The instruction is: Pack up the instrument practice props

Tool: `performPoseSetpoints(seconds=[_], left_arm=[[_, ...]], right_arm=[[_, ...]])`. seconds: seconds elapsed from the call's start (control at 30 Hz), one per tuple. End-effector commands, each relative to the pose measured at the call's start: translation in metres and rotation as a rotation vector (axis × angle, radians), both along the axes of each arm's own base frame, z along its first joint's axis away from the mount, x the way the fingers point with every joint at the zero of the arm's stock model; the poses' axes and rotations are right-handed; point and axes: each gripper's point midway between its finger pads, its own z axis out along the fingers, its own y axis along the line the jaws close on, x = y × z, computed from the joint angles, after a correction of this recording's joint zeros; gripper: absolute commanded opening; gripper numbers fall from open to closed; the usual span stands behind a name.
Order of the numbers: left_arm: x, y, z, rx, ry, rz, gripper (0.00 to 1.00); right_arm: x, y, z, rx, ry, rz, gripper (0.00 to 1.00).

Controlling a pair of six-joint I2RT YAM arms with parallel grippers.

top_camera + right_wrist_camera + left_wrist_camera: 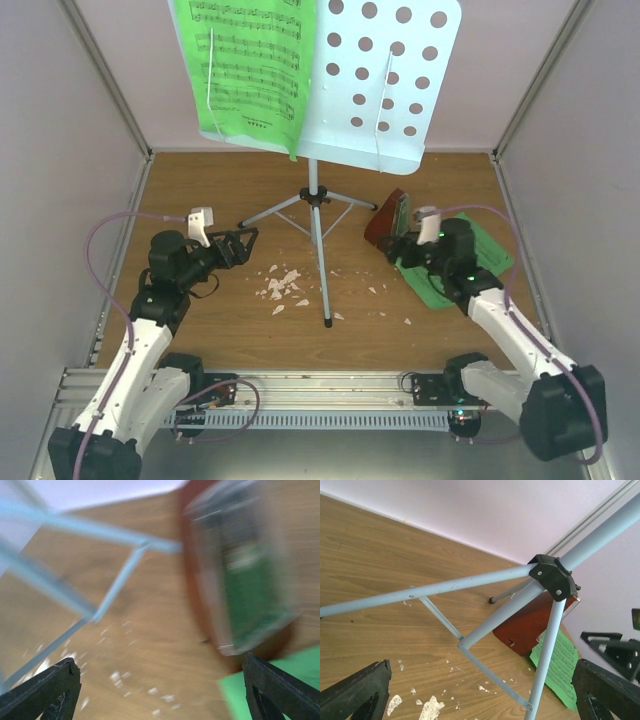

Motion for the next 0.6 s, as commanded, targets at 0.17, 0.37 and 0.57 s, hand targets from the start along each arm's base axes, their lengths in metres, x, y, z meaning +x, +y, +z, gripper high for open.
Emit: performPoseSetpoints(seconds=[0.17,0.37,0.57], left_arm=[[-0.003,0.026,0.035,0.144,-0.106,0.111,0.99],[-0.006,0.033,0.064,0.15,-0.184,0.152,0.99],[-0.016,0.04,0.101,0.152,-0.276,0.187,0.99]], right_arm=[[-0.068,0.136,0.049,-0.1,-0.244,0.535,0.88],[-0.124,0.191,0.145,0.032,-0.406,0.823,0.88],[-0.134,0.199,0.261,0.195,-0.641,0.828,0.87]])
